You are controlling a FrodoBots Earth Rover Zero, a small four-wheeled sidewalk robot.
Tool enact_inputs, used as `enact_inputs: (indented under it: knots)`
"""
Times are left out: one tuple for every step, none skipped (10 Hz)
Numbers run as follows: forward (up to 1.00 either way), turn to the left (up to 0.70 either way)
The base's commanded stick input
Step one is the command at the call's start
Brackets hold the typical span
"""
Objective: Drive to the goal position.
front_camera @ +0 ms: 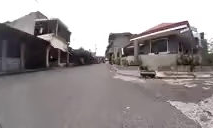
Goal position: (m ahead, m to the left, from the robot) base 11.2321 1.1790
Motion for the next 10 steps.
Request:
enact_inputs:
  knots:
    - [0.70, 0.01]
    - [0.70, 0.01]
    - [0.70, 0.01]
    - [0.70, 0.01]
    - [0.70, 0.01]
    - [0.70, 0.01]
    - [0.70, 0.01]
    - [0.70, 0.01]
    - [0.70, 0.01]
    - [0.70, 0.01]
